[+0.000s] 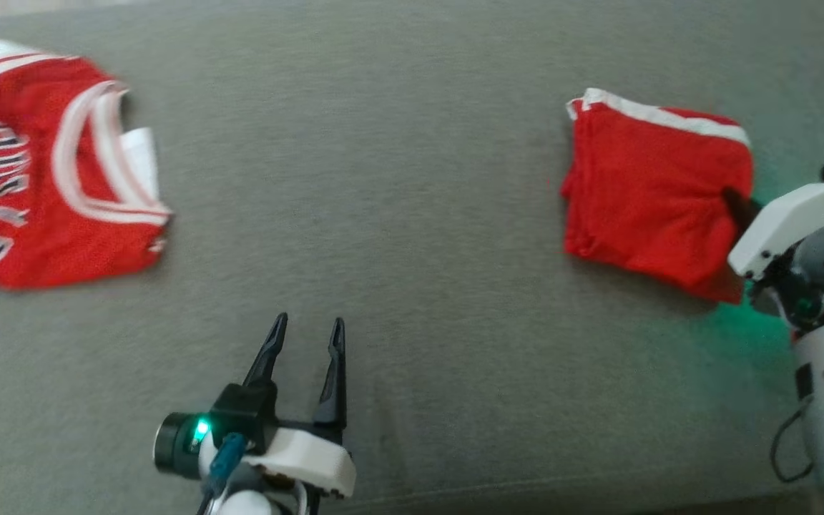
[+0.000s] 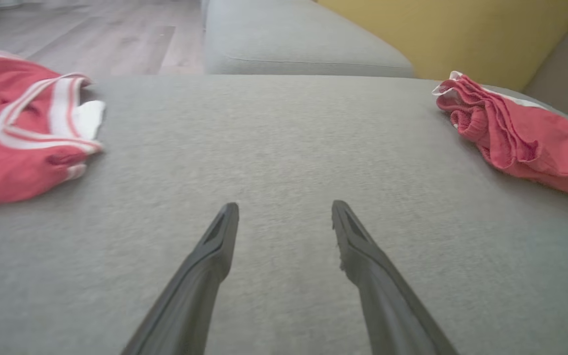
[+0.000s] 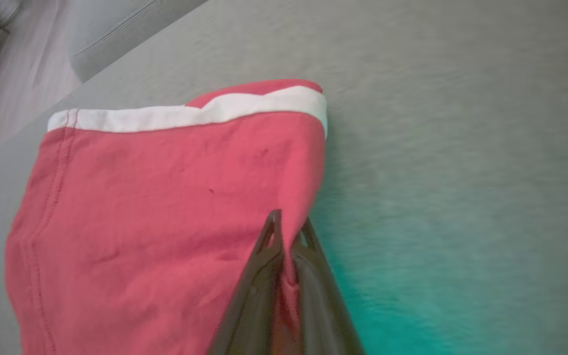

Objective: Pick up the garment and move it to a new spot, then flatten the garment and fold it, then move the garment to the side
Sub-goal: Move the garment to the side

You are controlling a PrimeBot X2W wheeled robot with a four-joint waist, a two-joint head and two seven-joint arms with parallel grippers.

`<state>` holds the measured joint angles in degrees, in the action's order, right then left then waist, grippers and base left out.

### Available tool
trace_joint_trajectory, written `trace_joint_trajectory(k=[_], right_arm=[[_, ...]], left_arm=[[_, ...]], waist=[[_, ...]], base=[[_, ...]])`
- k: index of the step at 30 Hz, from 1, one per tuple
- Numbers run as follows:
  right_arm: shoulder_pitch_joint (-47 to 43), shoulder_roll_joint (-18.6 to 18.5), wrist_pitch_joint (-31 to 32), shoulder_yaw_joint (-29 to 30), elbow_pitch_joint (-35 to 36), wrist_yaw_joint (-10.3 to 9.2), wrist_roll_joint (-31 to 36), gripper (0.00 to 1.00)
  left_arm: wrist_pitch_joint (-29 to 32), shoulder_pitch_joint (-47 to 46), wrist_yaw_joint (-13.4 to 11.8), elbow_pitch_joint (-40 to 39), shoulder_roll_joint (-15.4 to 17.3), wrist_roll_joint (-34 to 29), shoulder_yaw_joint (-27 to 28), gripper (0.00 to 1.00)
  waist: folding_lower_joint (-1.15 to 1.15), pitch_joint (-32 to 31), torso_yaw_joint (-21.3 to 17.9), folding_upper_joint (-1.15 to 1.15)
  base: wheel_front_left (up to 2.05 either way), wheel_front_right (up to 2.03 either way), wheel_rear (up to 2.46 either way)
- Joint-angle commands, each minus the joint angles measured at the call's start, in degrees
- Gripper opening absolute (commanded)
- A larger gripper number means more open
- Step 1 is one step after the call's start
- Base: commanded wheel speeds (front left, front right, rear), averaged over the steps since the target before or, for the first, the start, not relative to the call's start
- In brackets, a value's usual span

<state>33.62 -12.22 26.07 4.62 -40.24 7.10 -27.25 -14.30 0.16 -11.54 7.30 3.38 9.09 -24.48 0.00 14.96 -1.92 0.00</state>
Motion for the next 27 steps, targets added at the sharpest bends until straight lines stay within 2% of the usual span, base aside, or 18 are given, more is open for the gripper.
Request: trace_joint_trajectory(k=[1,5,9,12,21,26,27], right_arm=[[2.73,-1.06,-0.91,-0.68,1.7,0.39,-0.35,0.0],[4.51,-3.55,-3.19,1.06,-0.01,0.39,0.84,0.0],[6.93,-6.73,-6.1,2.73,-2.8,0.39,4.54,0.0],[9.54,-9.93,-8.33,2.95,-5.16,0.39,10.68,0.0],[16.43,-16.99,-11.44,9.66,-11.6,0.39,27.58,0.0],[18.14,-18.48,-11.0,15.98,-11.53,0.39,37.05,0.0],[18.32,-18.31,-11.41,16.96,-11.14,0.39,38.71,0.03]], left_arm=[[-0.7,-2.51,0.06,-1.96,0.12,-0.59,1.37,1.0],[-0.62,-3.72,0.28,-1.74,0.57,-1.26,0.89,1.0],[-0.07,-3.68,0.09,-1.7,1.13,-1.68,0.54,1.0],[0.44,-2.39,-0.6,-1.96,2.08,-1.87,0.86,1.0],[1.13,2.03,-2.35,-6.07,4.3,-1.88,1.74,1.0],[1.57,3.61,-3.17,-8.73,4.99,-1.66,2.18,1.0],[1.66,3.8,-3.26,-9.03,5.07,-1.64,2.18,1.0]], waist=[[0.0,2.04,-4.15,0.0],[0.0,3.87,-5.0,0.0],[0.0,5.31,-3.47,0.0],[0.0,6.32,-2.01,0.0],[0.0,7.54,2.95,0.0],[0.0,8.06,4.14,0.0],[0.0,8.11,4.14,0.0]], base=[[0.0,0.0,0.0],[0.0,0.0,0.0],[0.0,0.0,0.0],[0.0,0.0,0.0],[0.0,0.0,0.0],[0.0,0.0,0.0],[0.0,0.0,0.0]])
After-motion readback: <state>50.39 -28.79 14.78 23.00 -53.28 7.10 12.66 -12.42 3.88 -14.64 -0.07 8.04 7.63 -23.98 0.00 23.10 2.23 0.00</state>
